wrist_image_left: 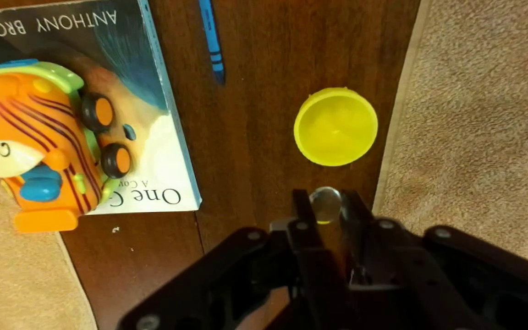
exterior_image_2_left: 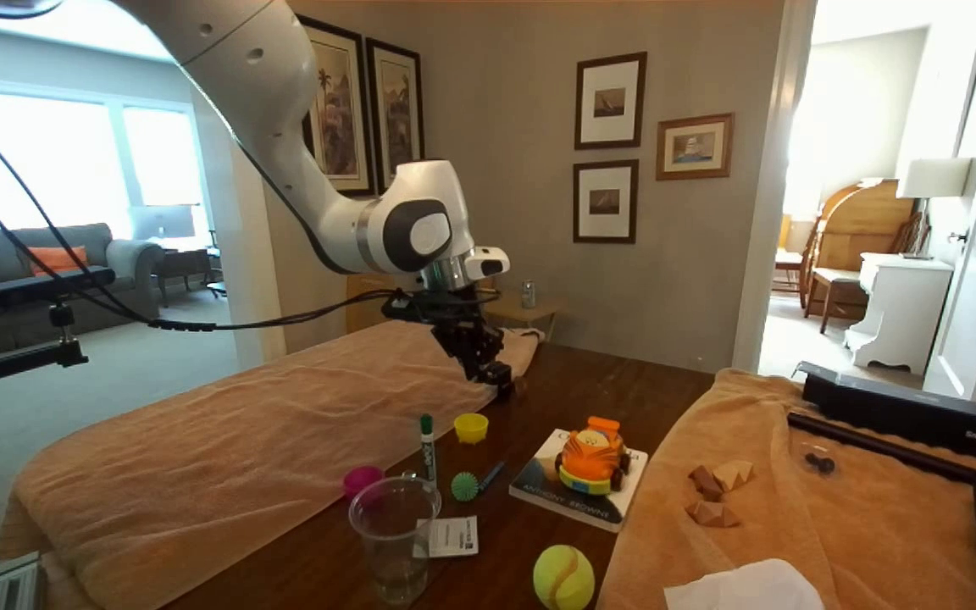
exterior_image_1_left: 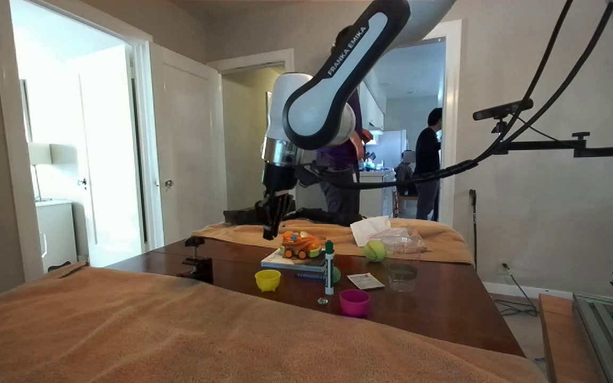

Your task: Put two pebbles in the pink bowl and one pebble in the yellow bowl

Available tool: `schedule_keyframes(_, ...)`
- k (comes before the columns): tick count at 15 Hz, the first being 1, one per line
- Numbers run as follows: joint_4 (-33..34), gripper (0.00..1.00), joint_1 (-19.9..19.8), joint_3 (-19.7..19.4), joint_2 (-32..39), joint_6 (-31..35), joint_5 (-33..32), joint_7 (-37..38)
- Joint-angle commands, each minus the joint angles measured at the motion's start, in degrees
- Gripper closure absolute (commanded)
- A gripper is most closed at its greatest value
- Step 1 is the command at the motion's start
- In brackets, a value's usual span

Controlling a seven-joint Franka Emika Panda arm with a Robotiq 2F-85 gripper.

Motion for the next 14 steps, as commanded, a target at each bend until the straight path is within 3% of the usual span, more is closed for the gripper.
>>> schedule_keyframes(1,2.86,0.95,1.88,-1.22,4.17,1.58,-0.65,1.54)
schedule_keyframes(14,3.76,0.95,1.68,-1.0,8.8,4.34,1.1,-0.28)
